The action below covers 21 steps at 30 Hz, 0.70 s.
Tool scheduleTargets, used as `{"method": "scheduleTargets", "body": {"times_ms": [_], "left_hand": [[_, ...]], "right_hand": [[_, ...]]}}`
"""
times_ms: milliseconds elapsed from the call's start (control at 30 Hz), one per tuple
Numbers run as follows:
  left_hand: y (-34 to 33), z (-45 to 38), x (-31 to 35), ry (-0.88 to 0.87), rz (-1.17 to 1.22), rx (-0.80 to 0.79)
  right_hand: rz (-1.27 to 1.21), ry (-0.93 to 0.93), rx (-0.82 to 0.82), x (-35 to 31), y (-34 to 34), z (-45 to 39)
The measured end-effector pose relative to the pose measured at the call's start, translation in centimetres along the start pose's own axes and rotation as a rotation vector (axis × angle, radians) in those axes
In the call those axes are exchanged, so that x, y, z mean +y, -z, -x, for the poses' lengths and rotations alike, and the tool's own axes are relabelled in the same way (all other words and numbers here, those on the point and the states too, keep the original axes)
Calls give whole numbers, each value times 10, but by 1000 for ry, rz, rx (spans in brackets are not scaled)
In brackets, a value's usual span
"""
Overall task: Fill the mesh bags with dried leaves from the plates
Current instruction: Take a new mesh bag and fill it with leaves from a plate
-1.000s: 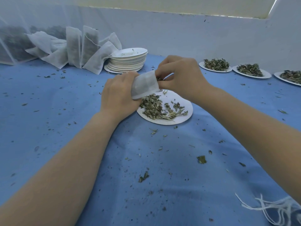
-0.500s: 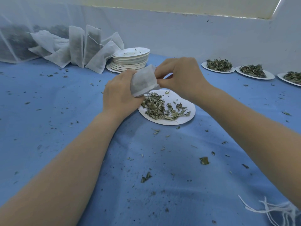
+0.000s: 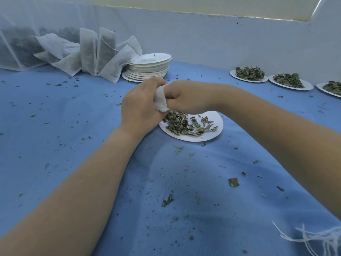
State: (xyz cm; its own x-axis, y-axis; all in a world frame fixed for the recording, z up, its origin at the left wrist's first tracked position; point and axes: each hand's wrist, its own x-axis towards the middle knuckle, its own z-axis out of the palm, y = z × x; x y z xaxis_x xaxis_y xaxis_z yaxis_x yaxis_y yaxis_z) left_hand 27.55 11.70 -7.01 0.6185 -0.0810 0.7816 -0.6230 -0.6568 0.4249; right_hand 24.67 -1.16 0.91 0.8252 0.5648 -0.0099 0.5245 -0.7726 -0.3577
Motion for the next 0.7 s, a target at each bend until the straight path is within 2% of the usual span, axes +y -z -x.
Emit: {"method": "scheduleTargets", "body": {"times_ms": [67, 167, 233, 267, 300, 400, 500, 567, 700], "left_hand": [[1, -1, -2, 67, 8, -23], [0, -2, -8, 129, -24, -15], [-1, -3, -11, 162, -13, -25], [-2, -3, -12, 180, -1, -31], [-2, -3, -14, 200, 9, -30], [-2, -3, -16, 246, 31, 1], [-2, -3, -17, 277, 51, 13], [-2, -4, -18, 281, 47, 6], [-2, -3, -18, 277, 38, 9]], "right_hand": [[-100, 26, 125, 5, 1, 7], [-345, 27, 424, 18, 1, 15], [-341, -62, 556, 27, -2, 14], [-293, -135, 570, 30, -4, 12], [-211, -216, 537, 33, -6, 9], [68, -430, 270, 36, -15, -2], [107, -500, 124, 29, -23, -12], [154, -507, 88, 26, -27, -20], [155, -513, 194, 26, -30, -27]]}}
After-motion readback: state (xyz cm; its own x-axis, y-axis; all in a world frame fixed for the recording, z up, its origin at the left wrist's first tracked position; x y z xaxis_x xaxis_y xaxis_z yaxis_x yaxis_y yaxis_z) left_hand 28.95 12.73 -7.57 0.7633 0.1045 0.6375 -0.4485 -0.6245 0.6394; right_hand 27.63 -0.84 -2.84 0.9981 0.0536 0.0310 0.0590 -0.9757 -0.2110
